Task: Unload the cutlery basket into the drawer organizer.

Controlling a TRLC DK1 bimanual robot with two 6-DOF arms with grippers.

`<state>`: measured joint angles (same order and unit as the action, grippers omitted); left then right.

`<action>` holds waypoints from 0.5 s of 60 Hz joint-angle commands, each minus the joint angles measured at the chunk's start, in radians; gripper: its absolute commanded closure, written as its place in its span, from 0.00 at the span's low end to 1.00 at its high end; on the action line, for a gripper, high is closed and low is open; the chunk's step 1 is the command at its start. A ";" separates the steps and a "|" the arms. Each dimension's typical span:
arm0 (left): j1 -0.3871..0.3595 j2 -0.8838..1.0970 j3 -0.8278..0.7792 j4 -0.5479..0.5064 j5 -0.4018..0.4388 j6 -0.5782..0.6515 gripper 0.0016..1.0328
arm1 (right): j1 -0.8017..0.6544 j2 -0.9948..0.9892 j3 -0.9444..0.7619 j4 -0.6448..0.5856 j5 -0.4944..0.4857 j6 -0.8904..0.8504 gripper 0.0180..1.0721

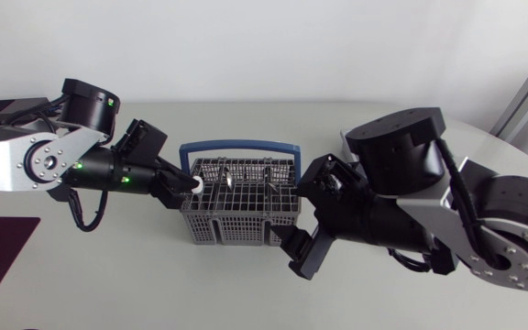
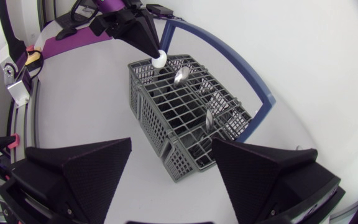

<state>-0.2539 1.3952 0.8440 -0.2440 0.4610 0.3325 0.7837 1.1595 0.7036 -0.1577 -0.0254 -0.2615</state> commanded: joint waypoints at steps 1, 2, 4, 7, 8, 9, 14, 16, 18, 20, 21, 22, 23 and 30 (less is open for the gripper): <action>-0.012 0.027 -0.029 0.014 -0.012 -0.020 0.76 | 0.008 0.006 0.002 -0.005 0.007 0.008 0.12; -0.012 0.028 -0.031 0.020 -0.015 -0.020 0.76 | 0.008 0.005 0.002 -0.005 0.007 0.008 0.12; -0.012 0.030 -0.031 0.023 -0.016 -0.020 0.76 | 0.008 0.005 0.000 -0.005 0.007 0.008 0.12; -0.013 0.033 -0.031 0.028 -0.016 -0.020 0.77 | 0.008 0.005 0.000 -0.005 0.007 0.008 0.12; -0.015 0.033 -0.031 0.029 -0.016 -0.018 0.77 | 0.008 0.003 0.000 -0.005 0.007 0.008 0.12; -0.015 0.033 -0.031 0.029 -0.016 -0.020 0.78 | 0.008 0.003 0.000 -0.005 0.007 0.008 0.12; -0.016 0.033 -0.033 0.034 -0.016 -0.018 0.85 | 0.009 0.005 0.002 -0.005 0.008 0.008 0.12; -0.016 0.031 -0.033 0.035 -0.016 -0.016 0.86 | 0.009 0.005 0.004 -0.005 0.008 0.008 0.12; -0.016 0.030 -0.037 0.037 -0.016 -0.016 0.86 | 0.014 0.006 0.005 -0.005 0.010 0.008 0.12; -0.016 0.028 -0.040 0.040 -0.016 -0.015 0.86 | 0.015 0.008 0.007 -0.005 0.013 0.008 0.12; -0.016 0.027 -0.042 0.041 -0.016 -0.015 0.86 | 0.017 0.009 0.008 -0.005 0.013 0.008 0.12; -0.015 0.025 -0.043 0.043 -0.016 -0.015 0.86 | 0.017 0.011 0.008 -0.005 0.013 0.008 0.12; -0.015 0.024 -0.043 0.043 -0.016 -0.015 0.86 | 0.017 0.011 0.008 -0.005 0.013 0.008 0.12; -0.010 -0.004 -0.052 0.043 -0.015 -0.021 0.86 | 0.019 0.019 0.007 -0.002 0.013 0.010 0.12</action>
<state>-0.2649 1.4052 0.8291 -0.2073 0.4511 0.3325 0.7952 1.1599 0.7036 -0.1577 -0.0216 -0.2615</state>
